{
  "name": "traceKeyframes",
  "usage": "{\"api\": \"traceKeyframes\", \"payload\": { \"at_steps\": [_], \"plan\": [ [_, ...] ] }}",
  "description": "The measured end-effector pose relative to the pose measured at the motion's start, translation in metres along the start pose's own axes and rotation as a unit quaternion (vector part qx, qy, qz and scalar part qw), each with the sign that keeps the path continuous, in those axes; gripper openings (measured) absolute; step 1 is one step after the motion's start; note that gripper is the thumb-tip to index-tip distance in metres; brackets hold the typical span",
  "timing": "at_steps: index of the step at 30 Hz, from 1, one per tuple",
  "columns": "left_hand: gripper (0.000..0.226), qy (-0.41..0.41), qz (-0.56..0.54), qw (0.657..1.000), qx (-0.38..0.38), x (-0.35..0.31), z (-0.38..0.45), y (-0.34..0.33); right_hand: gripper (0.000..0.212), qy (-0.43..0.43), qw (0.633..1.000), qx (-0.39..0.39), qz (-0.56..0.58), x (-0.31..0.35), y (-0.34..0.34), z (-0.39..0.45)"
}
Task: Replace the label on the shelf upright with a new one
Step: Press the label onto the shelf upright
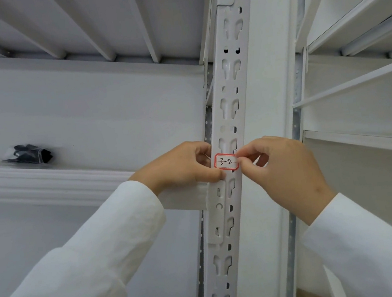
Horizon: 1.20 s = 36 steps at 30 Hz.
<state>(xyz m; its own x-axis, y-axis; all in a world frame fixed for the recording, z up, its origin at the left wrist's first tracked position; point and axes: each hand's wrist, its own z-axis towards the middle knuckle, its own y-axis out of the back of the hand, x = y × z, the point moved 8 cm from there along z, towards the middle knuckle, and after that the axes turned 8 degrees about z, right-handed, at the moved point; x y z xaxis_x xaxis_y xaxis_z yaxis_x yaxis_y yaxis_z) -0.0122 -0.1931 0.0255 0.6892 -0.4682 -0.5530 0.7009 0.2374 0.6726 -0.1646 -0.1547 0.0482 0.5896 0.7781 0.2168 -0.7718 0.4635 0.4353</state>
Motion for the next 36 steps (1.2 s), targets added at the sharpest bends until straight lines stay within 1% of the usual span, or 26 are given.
{"api": "traceKeyframes", "payload": {
  "at_steps": [3,4,8,11,12,13,14,16,18,19,21,24,29,33,36],
  "plan": [
    [0.04,-0.001,-0.003,1.0,0.0,0.0,0.0,0.0,0.011,-0.035,0.996,0.081,0.007,-0.004,-0.017,-0.007],
    [0.04,-0.001,-0.005,1.0,0.002,-0.001,0.0,0.0,0.011,-0.033,0.996,0.083,0.015,-0.004,-0.019,-0.01],
    [0.04,0.001,0.001,1.0,-0.001,0.0,-0.001,0.0,0.01,0.001,0.996,-0.033,0.079,-0.003,0.002,-0.008],
    [0.039,0.001,0.001,1.0,0.001,-0.001,-0.001,0.0,0.006,-0.006,0.991,-0.062,0.117,-0.008,0.007,-0.002],
    [0.038,0.001,0.001,1.0,0.001,-0.001,-0.001,0.0,0.004,-0.018,0.988,-0.062,0.14,-0.011,0.006,0.001],
    [0.037,0.0,0.001,1.0,0.001,-0.001,-0.001,0.0,0.008,-0.023,0.987,-0.057,0.151,-0.013,0.005,0.005],
    [0.036,0.0,-0.001,1.0,0.001,-0.001,-0.001,0.0,0.014,-0.009,0.988,-0.05,0.143,-0.012,0.005,0.007],
    [0.036,-0.001,-0.001,1.0,0.002,-0.001,-0.002,0.001,0.026,0.079,0.993,-0.036,0.075,-0.001,0.008,0.01],
    [0.036,-0.003,0.0,1.0,0.003,-0.001,-0.002,0.0,0.027,0.195,0.98,-0.023,-0.013,0.012,0.008,0.007],
    [0.037,-0.003,0.001,1.0,0.002,-0.001,-0.001,0.0,0.025,0.239,0.969,-0.02,-0.05,0.015,0.007,0.004],
    [0.038,-0.003,0.003,1.0,0.002,-0.001,0.0,0.0,0.023,0.283,0.954,-0.022,-0.093,0.016,0.005,0.001],
    [0.037,-0.004,0.004,1.0,0.002,-0.001,0.0,0.0,0.022,0.302,0.947,-0.022,-0.109,0.017,0.002,-0.002],
    [0.034,-0.007,0.005,1.0,0.005,-0.002,0.0,0.0,0.02,0.294,0.95,-0.02,-0.106,0.02,-0.002,-0.001],
    [0.036,-0.01,0.003,1.0,0.006,-0.003,-0.002,-0.001,0.021,0.328,0.933,-0.012,-0.15,0.026,-0.002,-0.001],
    [0.033,-0.011,-0.002,1.0,0.008,-0.004,-0.002,-0.001,0.02,0.34,0.927,-0.001,-0.162,0.027,-0.002,-0.001]
  ]
}}
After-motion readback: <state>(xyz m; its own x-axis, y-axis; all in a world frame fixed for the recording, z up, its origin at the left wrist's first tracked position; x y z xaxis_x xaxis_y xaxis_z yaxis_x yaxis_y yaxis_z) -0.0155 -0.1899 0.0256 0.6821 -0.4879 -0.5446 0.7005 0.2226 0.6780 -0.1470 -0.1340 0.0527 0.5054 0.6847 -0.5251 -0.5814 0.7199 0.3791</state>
